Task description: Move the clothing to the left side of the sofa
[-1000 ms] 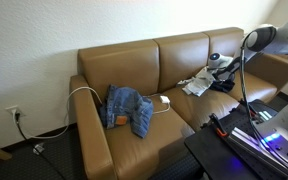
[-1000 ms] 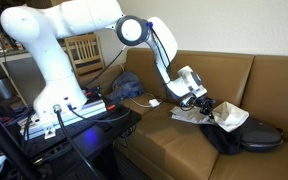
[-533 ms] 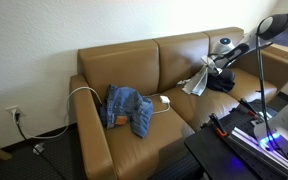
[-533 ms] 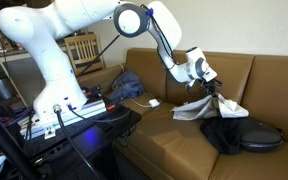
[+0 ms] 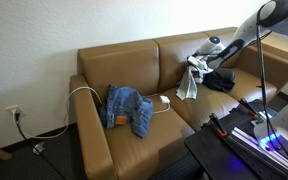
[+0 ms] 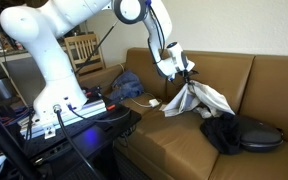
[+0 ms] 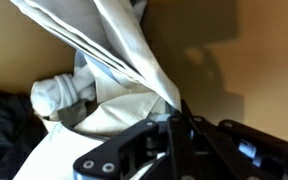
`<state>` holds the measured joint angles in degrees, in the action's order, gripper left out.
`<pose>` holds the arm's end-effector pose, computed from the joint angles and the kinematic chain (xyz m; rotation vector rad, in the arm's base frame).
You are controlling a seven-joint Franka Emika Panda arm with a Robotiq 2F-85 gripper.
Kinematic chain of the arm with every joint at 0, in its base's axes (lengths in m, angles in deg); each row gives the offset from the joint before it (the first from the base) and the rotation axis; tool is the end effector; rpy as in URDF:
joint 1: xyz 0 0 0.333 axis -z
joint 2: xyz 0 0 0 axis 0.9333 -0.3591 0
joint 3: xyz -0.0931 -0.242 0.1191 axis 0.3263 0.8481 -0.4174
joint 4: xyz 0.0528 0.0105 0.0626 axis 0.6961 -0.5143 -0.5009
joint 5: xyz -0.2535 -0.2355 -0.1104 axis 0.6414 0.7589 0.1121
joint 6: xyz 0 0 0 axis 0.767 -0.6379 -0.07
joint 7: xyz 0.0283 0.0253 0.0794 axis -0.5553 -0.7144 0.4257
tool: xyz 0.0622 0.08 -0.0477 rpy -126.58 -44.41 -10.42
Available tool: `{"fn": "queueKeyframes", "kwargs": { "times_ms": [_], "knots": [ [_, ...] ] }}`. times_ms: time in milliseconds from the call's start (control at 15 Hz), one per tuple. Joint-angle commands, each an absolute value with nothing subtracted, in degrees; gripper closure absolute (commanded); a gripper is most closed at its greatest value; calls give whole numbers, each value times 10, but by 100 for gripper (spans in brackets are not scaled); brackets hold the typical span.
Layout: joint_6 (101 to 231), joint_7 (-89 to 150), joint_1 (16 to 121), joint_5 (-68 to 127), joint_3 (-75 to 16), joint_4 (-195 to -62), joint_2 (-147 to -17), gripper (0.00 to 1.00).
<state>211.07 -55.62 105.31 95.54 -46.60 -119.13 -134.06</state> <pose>0.6063 -0.1980 0.0331 -2.5525 1.3581 -0.7622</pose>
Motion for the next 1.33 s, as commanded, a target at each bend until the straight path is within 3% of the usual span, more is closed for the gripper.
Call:
{"fn": "queueKeyframes", "kwargs": {
  "times_ms": [0, 733, 800, 1267],
  "knots": [
    [2114, -556, 1042, 965, -470, -1212, -1335, 97],
    [2155, -535, 919, 1008, -564, -1265, -1280, 99],
    [2120, -461, 926, 982, -625, -1206, -1334, 99],
    [2033, -207, 861, 947, -837, -1118, -1421, 99]
  ]
}}
